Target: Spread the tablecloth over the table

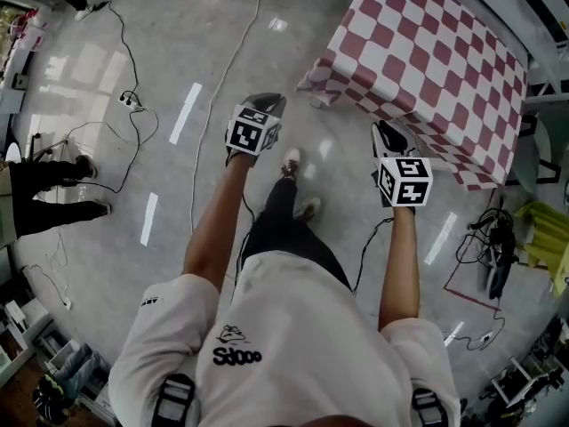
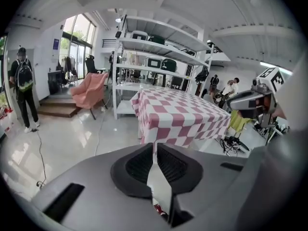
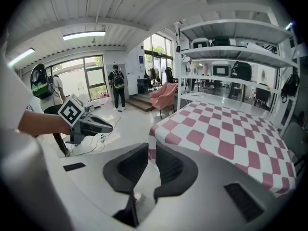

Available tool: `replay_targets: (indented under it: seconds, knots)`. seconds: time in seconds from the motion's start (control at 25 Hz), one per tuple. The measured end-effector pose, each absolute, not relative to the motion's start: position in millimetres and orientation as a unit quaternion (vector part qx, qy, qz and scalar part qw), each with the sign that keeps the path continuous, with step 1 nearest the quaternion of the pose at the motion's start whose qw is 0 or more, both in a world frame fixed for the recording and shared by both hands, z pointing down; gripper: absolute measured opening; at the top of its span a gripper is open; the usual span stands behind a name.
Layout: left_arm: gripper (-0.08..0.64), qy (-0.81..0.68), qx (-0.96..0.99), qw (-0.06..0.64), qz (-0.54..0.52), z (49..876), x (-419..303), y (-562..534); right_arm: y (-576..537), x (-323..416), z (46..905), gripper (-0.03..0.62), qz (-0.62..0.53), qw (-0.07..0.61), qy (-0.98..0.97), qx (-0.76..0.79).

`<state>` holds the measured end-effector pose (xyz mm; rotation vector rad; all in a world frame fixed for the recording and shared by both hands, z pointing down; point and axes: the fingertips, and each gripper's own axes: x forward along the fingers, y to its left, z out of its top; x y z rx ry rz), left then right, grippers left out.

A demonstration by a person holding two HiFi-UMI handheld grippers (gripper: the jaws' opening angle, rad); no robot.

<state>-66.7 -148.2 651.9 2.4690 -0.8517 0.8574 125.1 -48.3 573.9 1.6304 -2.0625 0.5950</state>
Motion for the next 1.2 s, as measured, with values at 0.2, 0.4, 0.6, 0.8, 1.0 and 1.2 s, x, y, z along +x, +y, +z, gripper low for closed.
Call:
replay_targets:
  seconds: [0.2,0.4,0.6,0.8,1.0,1.2]
  knots:
    - [0.037,-0.276,0.905,0.168,0.276,600.4,-20.3,-171.0,-68.3,165.2,531.7,0.038,0.192,0.202,-0.722,0.633]
    - [0.034,-0.227,0.934,0.124,0.244,539.8,33.7,-195.2,-86.0,207.0,483.4,0.026,0.158,0.19,-0.69,0.681]
    - [0.034,-0.192,0.955,0.082,0.211,480.7,79.1,-209.1,-96.7,242.2,438.8,0.023,0.13,0.181,-0.67,0.708]
    - [0.034,-0.161,0.972,0.044,0.167,420.7,118.9,-220.9,-102.0,269.1,391.2,0.023,0.092,0.172,-0.651,0.734]
    - [0.034,-0.148,0.98,0.011,0.13,369.7,145.2,-227.3,-101.3,284.8,345.1,0.023,0.054,0.16,-0.635,0.754]
    - [0.034,-0.136,0.986,-0.02,0.097,328.1,165.0,-221.6,-94.6,290.7,303.6,0.023,0.021,0.154,-0.628,0.763]
